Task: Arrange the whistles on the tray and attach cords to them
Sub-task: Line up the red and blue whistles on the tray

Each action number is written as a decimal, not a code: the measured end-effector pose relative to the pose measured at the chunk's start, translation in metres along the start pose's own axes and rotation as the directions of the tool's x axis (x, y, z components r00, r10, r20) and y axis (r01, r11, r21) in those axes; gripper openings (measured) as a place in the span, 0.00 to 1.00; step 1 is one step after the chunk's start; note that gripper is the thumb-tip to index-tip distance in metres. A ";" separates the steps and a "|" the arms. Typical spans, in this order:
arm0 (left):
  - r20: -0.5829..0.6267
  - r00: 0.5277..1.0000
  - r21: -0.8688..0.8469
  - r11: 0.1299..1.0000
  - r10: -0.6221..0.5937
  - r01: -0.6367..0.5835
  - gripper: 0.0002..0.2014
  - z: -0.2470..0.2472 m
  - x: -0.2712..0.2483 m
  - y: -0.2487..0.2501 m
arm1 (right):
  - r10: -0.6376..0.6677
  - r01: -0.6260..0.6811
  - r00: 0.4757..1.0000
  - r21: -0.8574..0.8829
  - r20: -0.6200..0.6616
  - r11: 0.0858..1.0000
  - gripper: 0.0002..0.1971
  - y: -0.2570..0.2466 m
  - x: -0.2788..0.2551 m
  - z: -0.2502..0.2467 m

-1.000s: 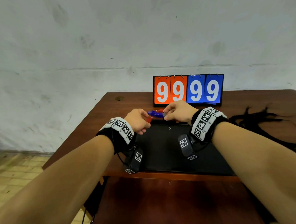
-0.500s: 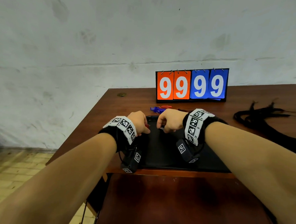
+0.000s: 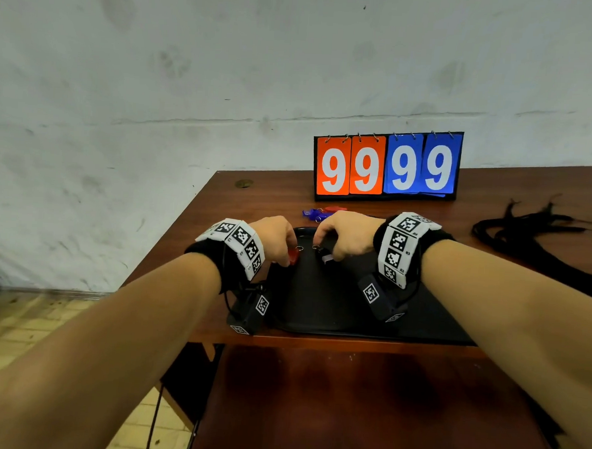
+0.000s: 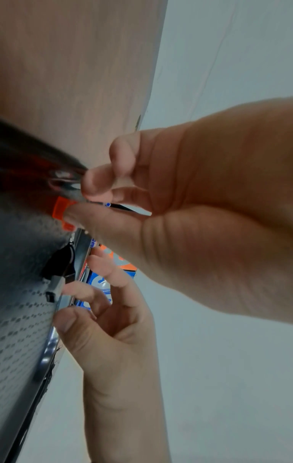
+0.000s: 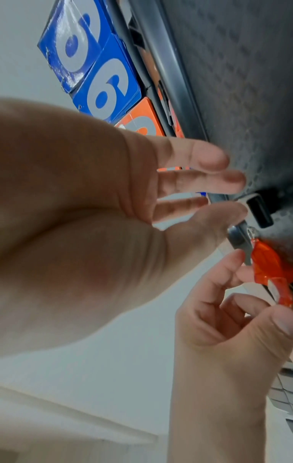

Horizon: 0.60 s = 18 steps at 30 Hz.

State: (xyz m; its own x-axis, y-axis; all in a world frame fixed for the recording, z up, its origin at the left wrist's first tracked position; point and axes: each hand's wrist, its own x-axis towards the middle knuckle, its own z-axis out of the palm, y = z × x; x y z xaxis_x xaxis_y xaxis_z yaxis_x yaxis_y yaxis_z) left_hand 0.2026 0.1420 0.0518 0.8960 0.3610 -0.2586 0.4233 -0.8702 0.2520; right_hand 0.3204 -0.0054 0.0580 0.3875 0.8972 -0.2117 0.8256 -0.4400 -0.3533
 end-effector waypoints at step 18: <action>-0.018 0.997 0.068 0.995 0.077 -0.076 0.24 -0.003 0.028 -0.012 | 0.096 -0.099 0.995 0.113 0.032 0.989 0.21 0.006 0.032 0.009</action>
State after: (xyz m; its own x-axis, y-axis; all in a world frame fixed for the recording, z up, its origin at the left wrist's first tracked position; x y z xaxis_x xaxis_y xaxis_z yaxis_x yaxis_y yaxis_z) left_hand 0.2231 0.1633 0.0446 0.9283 0.2984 -0.2219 0.3438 -0.9160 0.2067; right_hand 0.3340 0.0201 0.0408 0.4517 0.8490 -0.2740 0.7312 -0.5283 -0.4316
